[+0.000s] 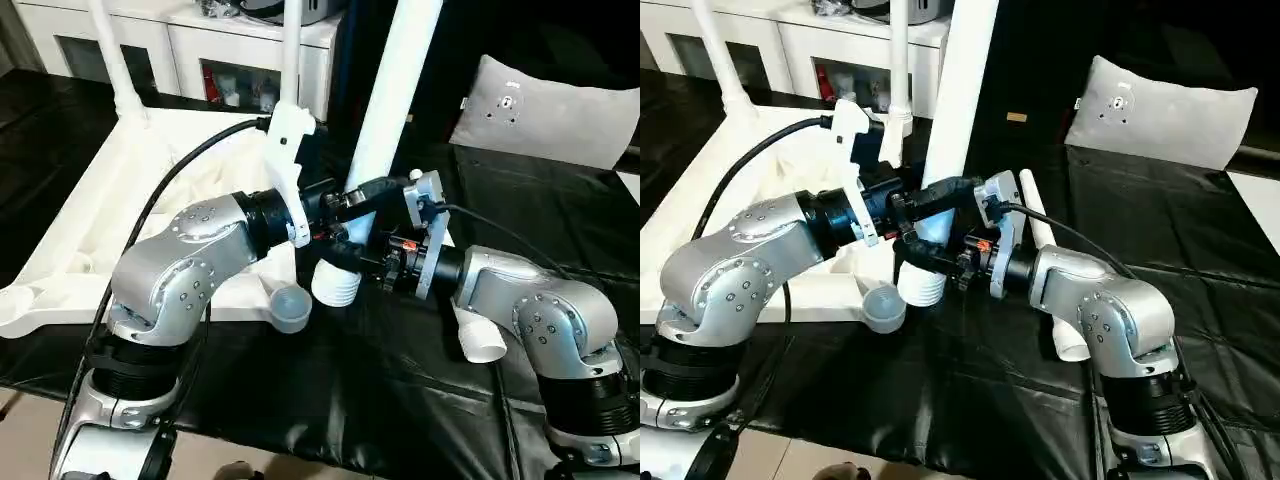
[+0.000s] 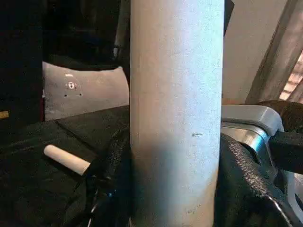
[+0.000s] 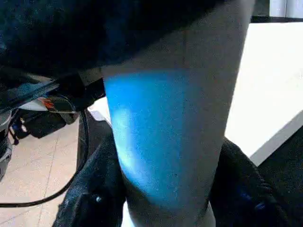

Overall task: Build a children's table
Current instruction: Pick table leg

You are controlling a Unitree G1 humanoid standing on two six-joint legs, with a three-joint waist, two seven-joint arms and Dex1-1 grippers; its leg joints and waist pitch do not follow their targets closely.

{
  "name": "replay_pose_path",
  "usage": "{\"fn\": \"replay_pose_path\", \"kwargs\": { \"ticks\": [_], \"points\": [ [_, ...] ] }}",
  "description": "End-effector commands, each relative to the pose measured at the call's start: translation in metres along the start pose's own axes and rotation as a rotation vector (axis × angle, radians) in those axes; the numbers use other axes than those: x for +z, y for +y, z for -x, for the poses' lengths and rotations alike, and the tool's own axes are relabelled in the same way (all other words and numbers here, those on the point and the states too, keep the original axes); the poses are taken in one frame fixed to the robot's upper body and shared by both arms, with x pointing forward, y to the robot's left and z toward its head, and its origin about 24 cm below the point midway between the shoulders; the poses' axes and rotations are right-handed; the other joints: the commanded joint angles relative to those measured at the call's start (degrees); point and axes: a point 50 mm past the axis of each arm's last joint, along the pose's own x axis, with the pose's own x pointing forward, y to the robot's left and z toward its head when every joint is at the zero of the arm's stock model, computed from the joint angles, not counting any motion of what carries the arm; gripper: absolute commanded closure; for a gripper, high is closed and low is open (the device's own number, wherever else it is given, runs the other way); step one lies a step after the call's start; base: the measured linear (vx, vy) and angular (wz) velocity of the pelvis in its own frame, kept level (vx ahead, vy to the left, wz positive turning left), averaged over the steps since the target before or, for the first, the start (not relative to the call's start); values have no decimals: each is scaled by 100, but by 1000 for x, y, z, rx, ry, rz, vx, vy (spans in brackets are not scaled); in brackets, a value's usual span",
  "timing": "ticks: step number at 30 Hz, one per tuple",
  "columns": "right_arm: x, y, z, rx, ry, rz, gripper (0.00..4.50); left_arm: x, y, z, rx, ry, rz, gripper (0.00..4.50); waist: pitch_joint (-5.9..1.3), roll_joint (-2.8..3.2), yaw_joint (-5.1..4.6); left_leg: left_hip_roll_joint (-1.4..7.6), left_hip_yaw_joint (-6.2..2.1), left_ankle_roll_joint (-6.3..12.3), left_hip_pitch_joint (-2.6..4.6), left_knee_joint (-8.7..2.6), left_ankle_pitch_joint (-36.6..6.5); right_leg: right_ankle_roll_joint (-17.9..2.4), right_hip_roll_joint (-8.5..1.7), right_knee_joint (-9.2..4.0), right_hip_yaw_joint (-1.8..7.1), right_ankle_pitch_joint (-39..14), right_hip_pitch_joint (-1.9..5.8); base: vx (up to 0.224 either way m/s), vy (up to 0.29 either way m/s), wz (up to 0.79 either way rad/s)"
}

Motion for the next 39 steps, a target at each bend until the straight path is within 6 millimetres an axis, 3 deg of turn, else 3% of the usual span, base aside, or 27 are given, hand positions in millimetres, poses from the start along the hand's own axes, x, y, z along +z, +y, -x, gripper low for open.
{"fn": "replay_pose_path", "kwargs": {
  "ticks": [1, 5, 6, 13, 24, 35, 39],
  "points": [
    [-3, -3, 0, -18, 28, -14, 255, 12, -11, -7, -66, -39, -37, 262, -423, -13, 12, 204, 10, -261, 149, -326, -478, -947, -499, -415, 191, 433, 171, 0, 0, 0],
    [-4, -3, 1, -24, 36, -6, 257, 11, -11, -7, -68, -36, -40, 262, -424, -15, 14, 201, 12, -247, 147, -323, -448, -945, -491, -409, 191, 488, 172, 0, 0, 0],
    [-4, -4, 1, -30, 39, -6, 223, 11, -11, -7, -68, -36, -40, 262, -424, -13, 15, 201, 12, -247, 148, -323, -454, -950, -496, -411, 190, 482, 171, 0, 0, 0],
    [-4, -5, 2, -27, 30, -39, 153, 10, -11, -7, -70, -32, -41, 262, -424, -14, 19, 202, 12, -252, 150, -324, -465, -954, -495, -412, 190, 441, 172, 0, 0, 0],
    [-5, -1, 1, 9, 25, -25, 140, 10, -12, -7, -79, -29, -42, 262, -430, -4, 51, 206, 11, -260, 157, -321, -477, -953, -496, -405, 187, 492, 169, 0, 0, 0],
    [-6, -1, 1, 11, 18, -17, 243, 10, -11, -6, -72, -30, -37, 262, -432, -9, 61, 203, 12, -249, 150, -318, -441, -947, -499, -403, 188, 523, 173, 0, 0, 0],
    [-6, -2, 2, -6, 20, -10, 256, 10, -2, -8, 18, -48, 27, 262, -433, -13, 62, 205, 13, -253, 150, -312, -440, -981, -500, -398, 186, 573, 178, 0, 0, 0]
  ]
}}
